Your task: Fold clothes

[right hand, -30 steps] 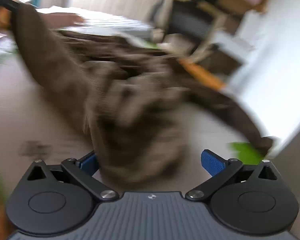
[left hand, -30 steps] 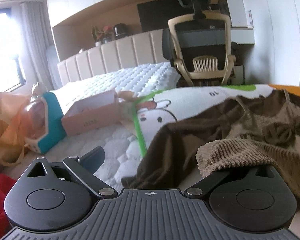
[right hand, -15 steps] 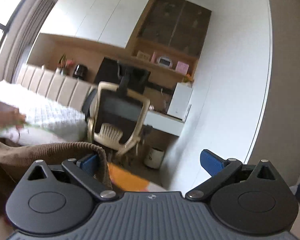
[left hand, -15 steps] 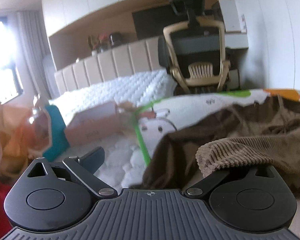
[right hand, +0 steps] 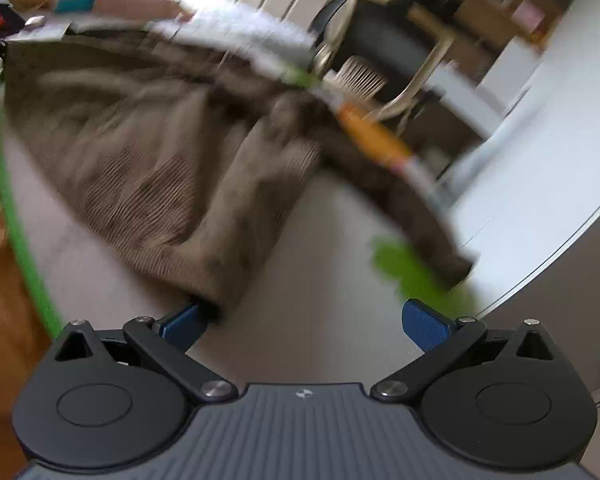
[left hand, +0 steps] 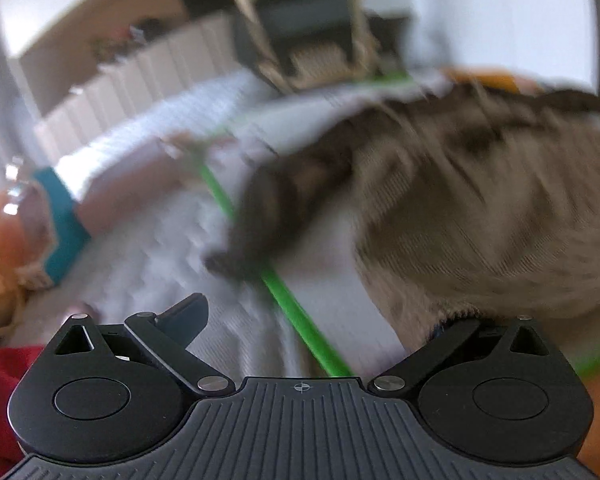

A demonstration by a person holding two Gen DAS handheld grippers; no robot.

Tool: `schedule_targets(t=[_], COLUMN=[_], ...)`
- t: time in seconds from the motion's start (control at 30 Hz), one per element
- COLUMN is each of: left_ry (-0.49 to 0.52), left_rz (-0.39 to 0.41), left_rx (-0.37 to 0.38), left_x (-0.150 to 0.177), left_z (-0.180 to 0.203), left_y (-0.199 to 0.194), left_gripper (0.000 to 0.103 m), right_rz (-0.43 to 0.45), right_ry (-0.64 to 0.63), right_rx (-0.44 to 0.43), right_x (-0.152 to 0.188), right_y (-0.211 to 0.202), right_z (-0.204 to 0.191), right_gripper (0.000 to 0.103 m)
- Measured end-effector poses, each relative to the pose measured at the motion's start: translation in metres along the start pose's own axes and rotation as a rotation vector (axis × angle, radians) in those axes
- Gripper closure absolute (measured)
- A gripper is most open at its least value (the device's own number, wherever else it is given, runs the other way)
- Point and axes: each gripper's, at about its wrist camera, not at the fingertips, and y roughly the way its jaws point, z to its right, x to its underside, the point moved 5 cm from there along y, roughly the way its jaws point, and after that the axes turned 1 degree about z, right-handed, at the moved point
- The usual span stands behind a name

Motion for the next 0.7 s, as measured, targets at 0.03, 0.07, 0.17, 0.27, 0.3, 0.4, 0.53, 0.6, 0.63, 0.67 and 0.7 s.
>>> schedule_targets(t=[0.03,0.07,0.17,0.27,0.3,0.4,0.53,0.6,0.63,0.67,0.7], left_ry=[0.001,-0.001,-0.054,-0.167,-0.225,-0.462,-0.825,-0.968,-1.016,-1.060,-1.084], left_rz=[-0.019,-0.037,-0.028,0.014,0.027,0.057,0.058,0.047,0.027,0.004,-0.017], left_rx=[0.045,0.096,0.198,0.287,0.316,0.395,0.463,0.486,0.491,0.496,0.502], left_x=[0.005,0.009,-0.004,-0.035,-0.046,-0.072,-0.087,-0.089,-0.088,-0.087,-0.085], left_z=[0.004,0.009,0.011,0.005,0.000,-0.026,-0.062,-0.071,-0.072,-0.072,-0.071], left_y=[0.001,0.001,0.000,0.003,0.005,0.023,0.061,0.086,0.098,0.109,0.117], left_gripper=[0.001,0.001,0.001,0.001,0.001,0.001,0.001,0.001,0.001,0.001,0.001], right_rz=[0.003,0.013,0.082,0.168,0.180,0.189,0.224,0.230,0.241,0.259,0.262], right_ry=[0.010,0.035,0.127,0.246,0.288,0.401,0.508,0.485,0.422,0.326,0.232], right_rx=[-0.018,-0.034,-0.073,-0.096,-0.105,-0.112,-0.149,-0.179,-0.169,-0.142,-0.113], right_x=[0.002,0.003,-0.009,-0.041,-0.053,-0.088,-0.141,-0.170,-0.178,-0.181,-0.175], right_y=[0.004,0.005,0.006,0.012,0.019,0.050,0.088,0.100,0.096,0.087,0.078], right_z=[0.003,0.008,0.026,0.052,0.059,0.077,0.096,0.100,0.101,0.101,0.100], right_gripper=[0.000,0.000,0.000,0.000,0.000,0.000,0.000,0.000,0.000,0.000,0.000])
